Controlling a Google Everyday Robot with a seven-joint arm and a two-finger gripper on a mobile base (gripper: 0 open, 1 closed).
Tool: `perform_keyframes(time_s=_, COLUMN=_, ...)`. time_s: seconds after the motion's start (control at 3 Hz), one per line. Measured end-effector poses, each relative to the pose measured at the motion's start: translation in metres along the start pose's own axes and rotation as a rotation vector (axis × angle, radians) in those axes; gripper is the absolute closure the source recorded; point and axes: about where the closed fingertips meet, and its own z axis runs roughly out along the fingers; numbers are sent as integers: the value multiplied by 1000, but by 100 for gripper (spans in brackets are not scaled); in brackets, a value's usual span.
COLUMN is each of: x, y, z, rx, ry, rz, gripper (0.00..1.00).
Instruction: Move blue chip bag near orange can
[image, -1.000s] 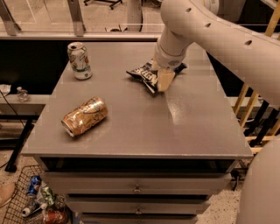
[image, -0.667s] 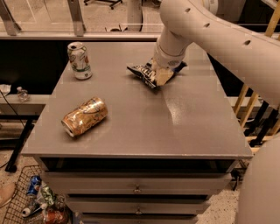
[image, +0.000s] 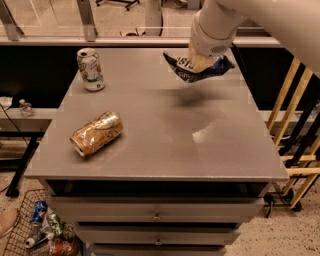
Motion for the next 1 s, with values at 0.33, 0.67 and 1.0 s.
perform_keyframes(time_s=0.33, x=-11, y=11, z=-50, rx=27, ry=-15, rz=-30, gripper=100)
perform_keyframes(time_s=0.67, x=-29, y=33, z=-70, rx=-3, ry=-111, rz=-58, gripper=100)
perform_keyframes(time_s=1.0, x=-43, y=37, z=-73, rx=-11, ry=-164, rz=-51, gripper=100)
